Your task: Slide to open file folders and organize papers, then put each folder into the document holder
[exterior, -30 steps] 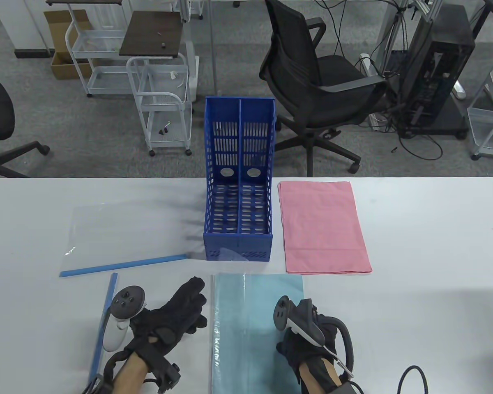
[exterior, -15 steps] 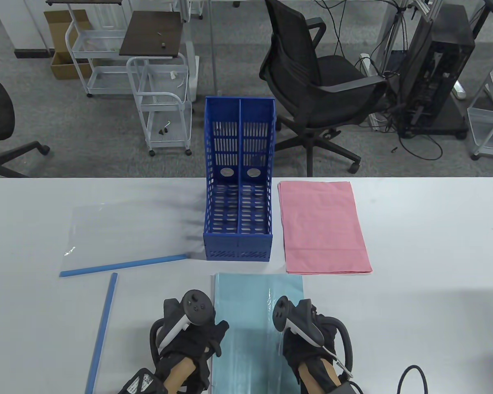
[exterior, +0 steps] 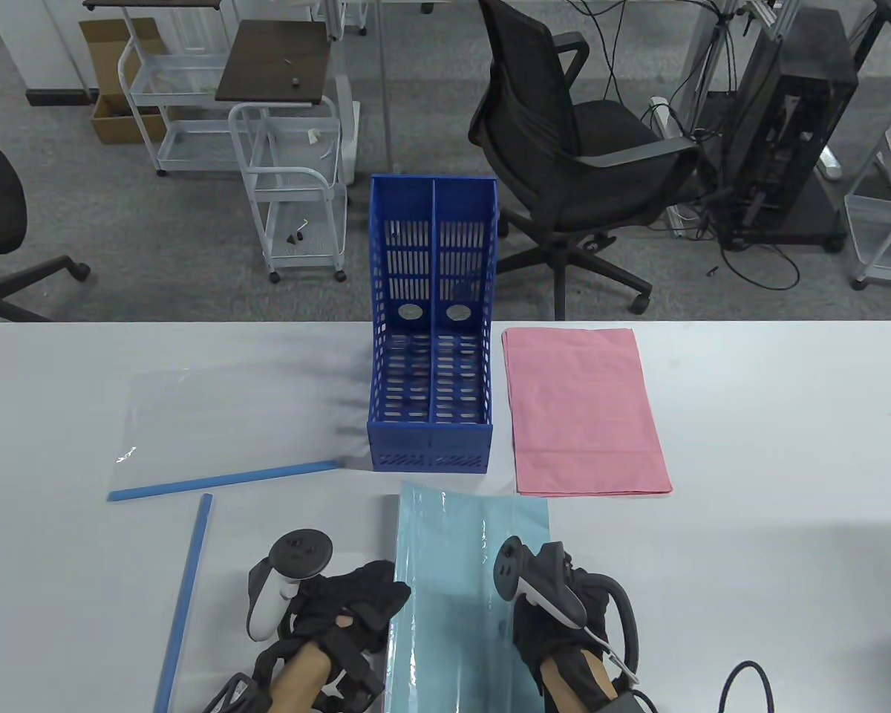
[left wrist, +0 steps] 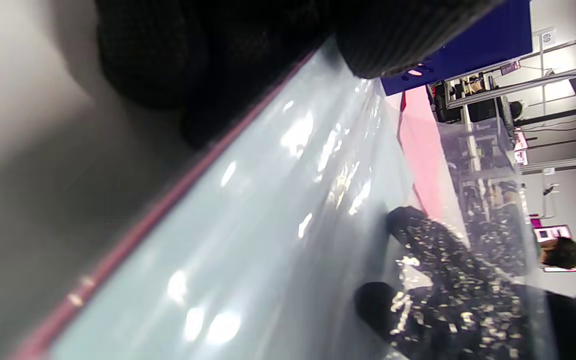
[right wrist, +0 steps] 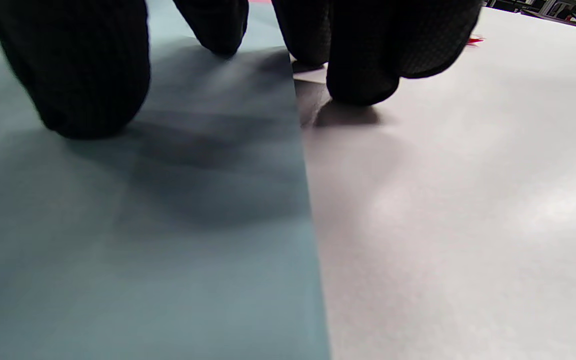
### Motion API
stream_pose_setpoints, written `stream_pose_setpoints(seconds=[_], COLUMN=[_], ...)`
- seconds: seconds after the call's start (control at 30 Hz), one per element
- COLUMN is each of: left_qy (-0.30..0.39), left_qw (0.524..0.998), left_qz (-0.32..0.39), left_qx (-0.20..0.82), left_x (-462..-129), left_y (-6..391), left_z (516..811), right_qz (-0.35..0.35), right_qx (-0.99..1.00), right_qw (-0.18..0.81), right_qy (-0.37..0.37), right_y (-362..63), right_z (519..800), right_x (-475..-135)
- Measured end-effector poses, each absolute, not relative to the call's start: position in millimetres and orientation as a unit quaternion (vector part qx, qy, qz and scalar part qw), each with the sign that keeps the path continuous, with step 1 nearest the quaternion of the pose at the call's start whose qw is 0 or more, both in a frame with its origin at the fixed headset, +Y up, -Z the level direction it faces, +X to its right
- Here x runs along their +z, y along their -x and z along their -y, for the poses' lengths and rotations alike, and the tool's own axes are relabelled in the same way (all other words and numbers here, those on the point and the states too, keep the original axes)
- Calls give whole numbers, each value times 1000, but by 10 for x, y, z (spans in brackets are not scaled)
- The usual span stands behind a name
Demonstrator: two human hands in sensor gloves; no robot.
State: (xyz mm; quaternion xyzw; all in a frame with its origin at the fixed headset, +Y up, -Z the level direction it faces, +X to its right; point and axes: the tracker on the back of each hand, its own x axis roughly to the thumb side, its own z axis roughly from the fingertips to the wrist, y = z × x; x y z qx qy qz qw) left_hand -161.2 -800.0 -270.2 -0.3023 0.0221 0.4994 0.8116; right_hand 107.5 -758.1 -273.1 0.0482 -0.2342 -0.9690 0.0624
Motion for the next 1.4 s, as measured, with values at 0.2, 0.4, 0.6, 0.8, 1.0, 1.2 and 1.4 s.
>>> stream_pose_setpoints(seconds=[0.2,0.4,0.6,0.8,1.0,1.2,1.4], left_qy=[275,246,210,157,84,4,-70], left_qw=[817,818,821,800,792,789,740], left_qz=[-57,-71,-37,30,100,140,196], left_qx=[503,514,530,578,597,599,640], left_x=[-2681,-2686,-2622,-2531,-2477,-2405,-2352], left_y=[1659,1871,2054,2160,2200,2231,2311], left_z=[8018,7938,7842,7810,7623,7469,7355], right_qz=[232,216,237,170,186,74,-40], right_qx=[-970,-972,-911,-860,-812,-742,-755], right_qw=[52,-75,-331,-478,-552,-666,-644], right_qy=[-47,-62,-59,-56,-37,29,117], right_y=[-1123,-1456,-1786,-1725,-1694,-1572,-1447], right_z=[7569,7451,7428,7502,7590,7426,7087], right_x=[-2742,-2841,-2877,-2857,-2874,-2807,-2617])
